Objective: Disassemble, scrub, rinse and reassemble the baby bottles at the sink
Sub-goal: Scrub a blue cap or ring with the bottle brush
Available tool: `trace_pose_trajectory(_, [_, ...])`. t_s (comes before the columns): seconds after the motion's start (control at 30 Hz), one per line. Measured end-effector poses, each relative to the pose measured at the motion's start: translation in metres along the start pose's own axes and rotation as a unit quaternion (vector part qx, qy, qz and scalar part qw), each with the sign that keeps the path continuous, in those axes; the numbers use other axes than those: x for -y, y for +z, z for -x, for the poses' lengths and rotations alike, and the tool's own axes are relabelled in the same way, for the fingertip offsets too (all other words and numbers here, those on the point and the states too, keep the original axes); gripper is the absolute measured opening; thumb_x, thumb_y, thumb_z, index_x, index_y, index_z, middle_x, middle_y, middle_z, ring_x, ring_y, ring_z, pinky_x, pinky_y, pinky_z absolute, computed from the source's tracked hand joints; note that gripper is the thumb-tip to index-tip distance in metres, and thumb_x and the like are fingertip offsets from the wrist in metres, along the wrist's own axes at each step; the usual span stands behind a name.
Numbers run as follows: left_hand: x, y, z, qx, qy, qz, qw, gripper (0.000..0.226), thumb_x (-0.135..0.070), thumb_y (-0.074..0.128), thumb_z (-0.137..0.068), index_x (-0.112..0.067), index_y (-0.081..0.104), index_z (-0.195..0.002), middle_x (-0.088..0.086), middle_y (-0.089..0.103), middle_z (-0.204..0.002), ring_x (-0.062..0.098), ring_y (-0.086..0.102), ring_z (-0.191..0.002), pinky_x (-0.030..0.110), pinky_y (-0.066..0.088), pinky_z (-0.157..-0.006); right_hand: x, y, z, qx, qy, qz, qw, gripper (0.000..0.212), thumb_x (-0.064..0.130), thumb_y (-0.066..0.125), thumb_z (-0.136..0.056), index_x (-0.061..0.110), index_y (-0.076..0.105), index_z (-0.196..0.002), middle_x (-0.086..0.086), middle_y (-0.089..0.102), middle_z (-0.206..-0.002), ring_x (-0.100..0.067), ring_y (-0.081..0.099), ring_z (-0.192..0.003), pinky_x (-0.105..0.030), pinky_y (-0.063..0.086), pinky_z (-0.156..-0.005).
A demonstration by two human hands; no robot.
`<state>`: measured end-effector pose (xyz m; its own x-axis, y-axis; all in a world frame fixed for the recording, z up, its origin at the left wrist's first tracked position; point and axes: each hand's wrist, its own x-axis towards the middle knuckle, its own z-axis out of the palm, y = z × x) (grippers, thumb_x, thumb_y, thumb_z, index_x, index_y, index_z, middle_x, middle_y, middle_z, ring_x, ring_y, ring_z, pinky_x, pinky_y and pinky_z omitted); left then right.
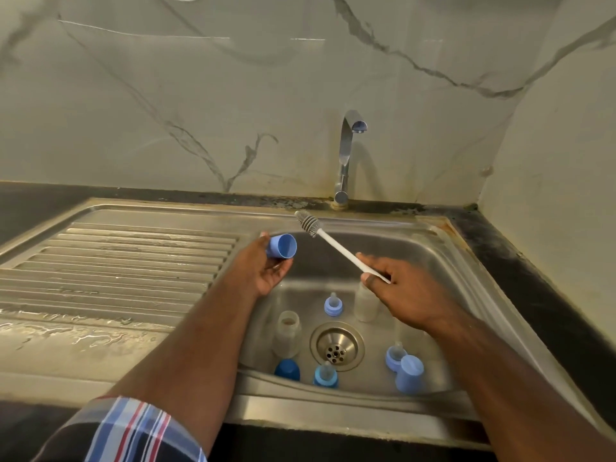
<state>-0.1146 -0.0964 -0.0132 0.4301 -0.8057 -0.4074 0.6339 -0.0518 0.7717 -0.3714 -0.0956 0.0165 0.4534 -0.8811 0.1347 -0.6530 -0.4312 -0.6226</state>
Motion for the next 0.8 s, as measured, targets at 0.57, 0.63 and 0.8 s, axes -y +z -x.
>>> trace_pose_trajectory(0.57, [0.003,0.010,-0.021,0.049,-0.011,-0.089,0.995,0.038,-0.040,0.070,-0.093,-0.004,0.063,-0.102,0.020,0.070,-0.101,0.028,0.071,-0.084,0.038,0.064,-0.067,0.013,0.017,0.001,0.006,-0.027,0.257,0.966,0.047,0.035,0.042,-0.105,0.050,0.033,-0.149,0.007,0.052,-0.102,-0.012,0.054,-0.085,-0.033,0.051,-0.076])
trace_pose_trajectory(0.63, [0.004,0.011,-0.022,0.052,-0.009,-0.096,0.994,0.038,-0.040,0.071,-0.093,-0.004,0.065,-0.103,0.019,0.072,-0.097,0.026,0.072,-0.075,0.035,0.062,-0.058,0.017,0.026,0.001,0.005,-0.030,0.295,0.955,0.053,0.028,0.039,-0.106,0.049,0.023,-0.152,0.005,0.048,-0.104,-0.015,0.053,-0.081,-0.033,0.047,-0.069])
trace_pose_trajectory(0.8, [0.003,0.011,-0.020,0.061,-0.001,-0.089,0.994,0.034,-0.036,0.071,-0.094,-0.005,0.064,-0.103,0.020,0.071,-0.098,0.026,0.073,-0.076,0.032,0.062,-0.055,0.024,0.041,0.004,0.024,-0.024,0.304,0.952,0.060,0.019,0.040,-0.103,0.044,0.020,-0.153,0.004,0.041,-0.099,-0.021,0.056,-0.086,-0.035,0.047,-0.071])
